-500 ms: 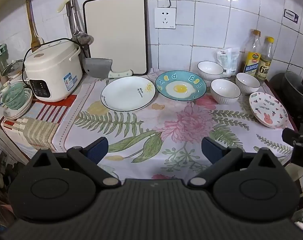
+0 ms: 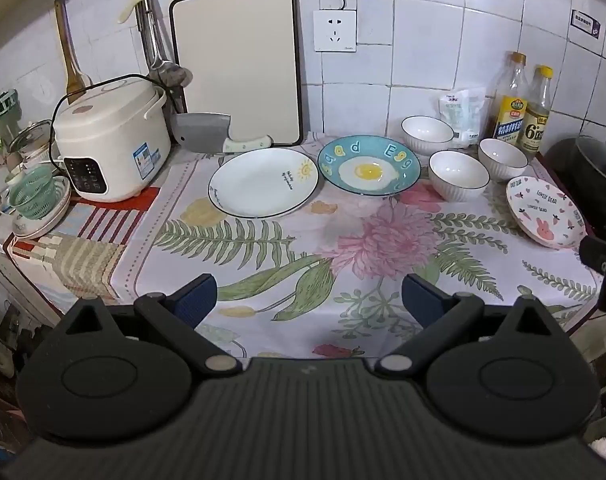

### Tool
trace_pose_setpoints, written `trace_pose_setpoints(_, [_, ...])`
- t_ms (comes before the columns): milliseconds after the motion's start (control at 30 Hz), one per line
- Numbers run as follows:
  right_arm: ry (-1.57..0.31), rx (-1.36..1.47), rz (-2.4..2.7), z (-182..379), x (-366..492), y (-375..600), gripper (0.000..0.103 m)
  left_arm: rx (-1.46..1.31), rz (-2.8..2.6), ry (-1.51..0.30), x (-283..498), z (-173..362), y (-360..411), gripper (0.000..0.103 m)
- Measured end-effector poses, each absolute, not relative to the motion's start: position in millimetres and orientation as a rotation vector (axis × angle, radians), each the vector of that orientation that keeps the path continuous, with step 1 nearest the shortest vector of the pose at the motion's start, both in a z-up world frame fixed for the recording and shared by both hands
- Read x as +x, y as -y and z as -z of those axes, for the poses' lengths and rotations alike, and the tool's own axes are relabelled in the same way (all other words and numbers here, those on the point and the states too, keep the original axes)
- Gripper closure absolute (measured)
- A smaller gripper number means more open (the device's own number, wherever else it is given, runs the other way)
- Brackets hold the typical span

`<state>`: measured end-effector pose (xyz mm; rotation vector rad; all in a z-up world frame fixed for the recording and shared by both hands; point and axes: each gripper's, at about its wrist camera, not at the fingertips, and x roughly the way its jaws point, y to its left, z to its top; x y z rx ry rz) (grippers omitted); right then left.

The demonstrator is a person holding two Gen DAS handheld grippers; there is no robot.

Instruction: Organize plates and bowls

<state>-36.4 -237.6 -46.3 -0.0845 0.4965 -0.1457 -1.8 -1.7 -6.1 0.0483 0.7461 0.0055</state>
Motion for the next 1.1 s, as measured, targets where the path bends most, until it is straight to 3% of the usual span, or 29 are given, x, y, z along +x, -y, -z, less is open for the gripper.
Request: trace_pose_setpoints(1100, [-0.502, -0.068, 0.153, 54, -36, 248, 0.000, 0.073, -0.003, -0.751, -6, 16, 3, 0.002])
